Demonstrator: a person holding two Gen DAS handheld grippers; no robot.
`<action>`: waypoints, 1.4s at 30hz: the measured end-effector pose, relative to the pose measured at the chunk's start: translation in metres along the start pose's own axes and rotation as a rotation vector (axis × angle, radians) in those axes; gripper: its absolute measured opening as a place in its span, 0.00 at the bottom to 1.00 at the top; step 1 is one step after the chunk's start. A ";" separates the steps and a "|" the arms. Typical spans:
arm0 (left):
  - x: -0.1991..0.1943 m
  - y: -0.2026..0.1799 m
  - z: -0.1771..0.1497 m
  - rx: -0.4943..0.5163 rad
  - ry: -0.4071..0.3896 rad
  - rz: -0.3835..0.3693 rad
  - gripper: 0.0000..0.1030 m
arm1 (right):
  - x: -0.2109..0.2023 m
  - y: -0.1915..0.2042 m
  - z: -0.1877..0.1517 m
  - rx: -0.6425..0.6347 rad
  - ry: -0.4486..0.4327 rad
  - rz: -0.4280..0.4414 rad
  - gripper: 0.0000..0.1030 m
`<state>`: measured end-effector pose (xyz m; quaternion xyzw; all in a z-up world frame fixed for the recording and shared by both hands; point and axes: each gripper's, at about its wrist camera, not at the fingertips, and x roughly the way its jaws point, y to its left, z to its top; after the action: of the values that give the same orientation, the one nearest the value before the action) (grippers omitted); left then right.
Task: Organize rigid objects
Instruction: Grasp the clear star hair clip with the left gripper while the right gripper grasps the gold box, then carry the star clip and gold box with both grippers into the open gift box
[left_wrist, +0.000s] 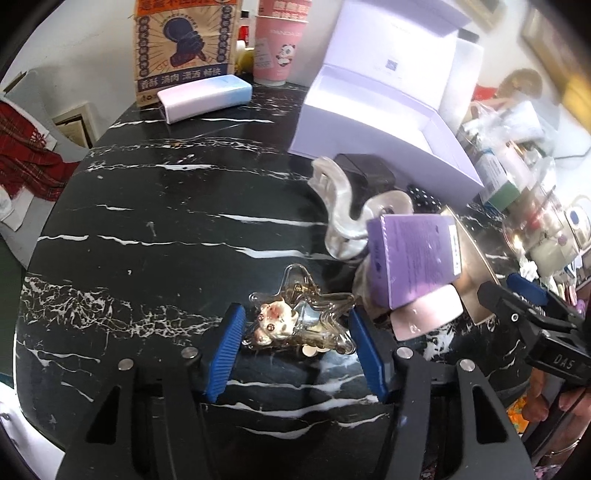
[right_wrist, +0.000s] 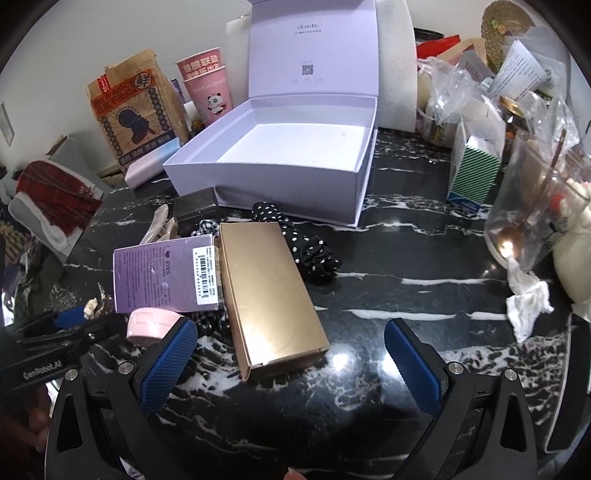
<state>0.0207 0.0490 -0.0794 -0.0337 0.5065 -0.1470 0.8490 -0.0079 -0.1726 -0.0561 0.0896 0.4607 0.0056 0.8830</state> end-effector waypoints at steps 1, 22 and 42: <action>0.000 0.001 0.001 -0.006 -0.001 0.001 0.56 | 0.002 -0.001 0.000 0.002 0.002 0.004 0.99; 0.000 -0.002 0.010 -0.027 -0.022 0.037 0.56 | 0.017 -0.002 0.005 -0.016 0.006 0.158 0.42; -0.041 -0.026 0.001 0.019 -0.130 0.025 0.56 | -0.038 -0.002 -0.020 -0.047 -0.094 0.149 0.42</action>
<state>-0.0026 0.0360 -0.0388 -0.0288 0.4491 -0.1386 0.8822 -0.0462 -0.1746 -0.0368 0.1028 0.4104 0.0780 0.9027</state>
